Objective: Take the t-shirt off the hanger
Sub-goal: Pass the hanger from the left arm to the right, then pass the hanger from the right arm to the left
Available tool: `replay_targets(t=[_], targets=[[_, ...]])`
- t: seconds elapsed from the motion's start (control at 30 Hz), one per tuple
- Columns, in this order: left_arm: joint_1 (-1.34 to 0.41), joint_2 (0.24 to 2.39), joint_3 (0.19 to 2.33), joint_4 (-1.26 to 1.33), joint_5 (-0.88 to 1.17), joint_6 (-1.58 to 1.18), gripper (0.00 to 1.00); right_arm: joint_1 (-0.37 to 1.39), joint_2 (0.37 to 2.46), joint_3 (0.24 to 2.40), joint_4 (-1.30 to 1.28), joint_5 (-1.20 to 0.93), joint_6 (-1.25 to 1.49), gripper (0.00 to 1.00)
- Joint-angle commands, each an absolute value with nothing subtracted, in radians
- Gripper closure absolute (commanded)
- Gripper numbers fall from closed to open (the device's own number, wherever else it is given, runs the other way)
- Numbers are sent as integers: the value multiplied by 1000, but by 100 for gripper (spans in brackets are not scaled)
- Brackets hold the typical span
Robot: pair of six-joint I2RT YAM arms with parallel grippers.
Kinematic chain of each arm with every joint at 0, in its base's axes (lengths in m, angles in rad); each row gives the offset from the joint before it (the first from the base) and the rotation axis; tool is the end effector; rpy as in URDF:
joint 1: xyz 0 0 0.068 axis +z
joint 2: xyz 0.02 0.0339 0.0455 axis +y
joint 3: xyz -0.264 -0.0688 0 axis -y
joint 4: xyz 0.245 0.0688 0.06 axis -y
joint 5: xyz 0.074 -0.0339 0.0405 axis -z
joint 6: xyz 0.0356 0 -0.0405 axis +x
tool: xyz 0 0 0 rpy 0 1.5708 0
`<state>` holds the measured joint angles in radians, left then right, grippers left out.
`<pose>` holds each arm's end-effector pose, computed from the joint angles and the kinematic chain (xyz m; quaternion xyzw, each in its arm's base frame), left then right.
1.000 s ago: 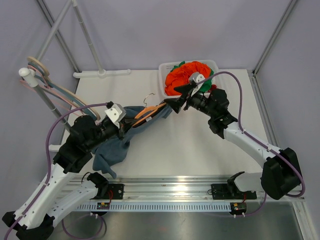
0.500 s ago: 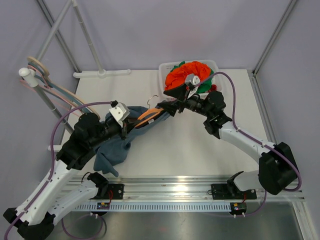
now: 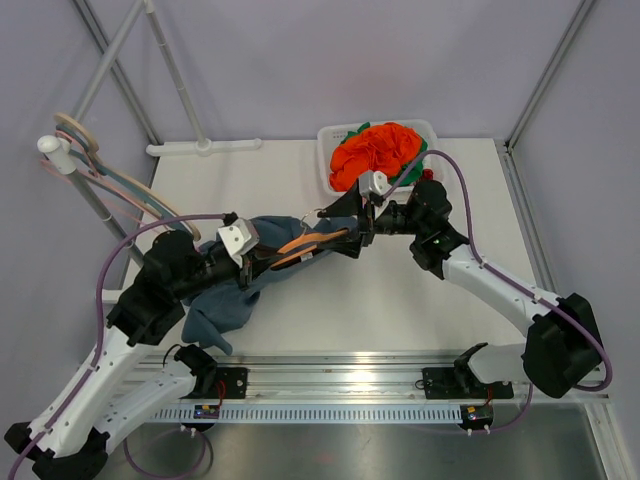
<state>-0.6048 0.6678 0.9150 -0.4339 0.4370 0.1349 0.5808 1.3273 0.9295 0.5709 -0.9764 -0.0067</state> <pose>0.1066 -0.0920 0.3754 0.4007 0.6508 -0.3073 0.5670 0.2329 0.1882 0.3463 -0.5082 0.4399 0.4808 0.5630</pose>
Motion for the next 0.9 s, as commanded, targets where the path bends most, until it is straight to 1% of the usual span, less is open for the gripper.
replay_targets(t=[0.0, 0.07, 0.13, 0.17, 0.2, 0.27, 0.37, 0.4, 0.47, 0.57, 0.6, 0.63, 0.7, 0.73, 0.83, 0.87], targets=[[-611, 629, 960, -387, 554, 156, 99, 600, 1282, 997, 430, -1116, -109, 26], [-611, 626, 962, -391, 572, 156, 99, 620, 1281, 1026, 321, -1120, -178, 27], [-611, 623, 965, -391, 594, 153, 99, 641, 1285, 1051, 240, -1114, -233, 39], [-611, 623, 966, -399, 597, 155, 99, 644, 1287, 1057, 229, -1117, -241, 47], [-611, 623, 968, -399, 595, 152, 99, 646, 1292, 1060, 227, -1132, -239, 59], [-611, 621, 966, -396, 588, 153, 99, 647, 1296, 1066, 230, -1161, -233, 67], [-611, 620, 963, -388, 583, 150, 99, 649, 1301, 1075, 224, -1192, -229, 88], [-611, 617, 963, -388, 580, 149, 99, 650, 1302, 1078, 215, -1195, -229, 100], [-611, 614, 960, -382, 577, 150, 97, 650, 1301, 1081, 218, -1209, -227, 100], [-611, 607, 954, -379, 578, 164, 63, 649, 1308, 1083, 242, -1255, -193, 100], [-611, 609, 954, -379, 584, 167, 56, 649, 1312, 1088, 247, -1262, -175, 100], [-611, 607, 954, -386, 606, 179, 43, 652, 1318, 1098, 245, -1270, -170, 100], [-611, 609, 957, -391, 630, 193, 31, 657, 1335, 1117, 221, -1278, -175, 100], [-611, 611, 959, -388, 641, 193, 28, 660, 1342, 1124, 207, -1278, -181, 100], [-611, 635, 971, -399, 658, 198, 27, 672, 1365, 1153, 164, -1279, -207, 100], [-611, 643, 974, -403, 663, 201, 29, 678, 1374, 1160, 152, -1278, -215, 100]])
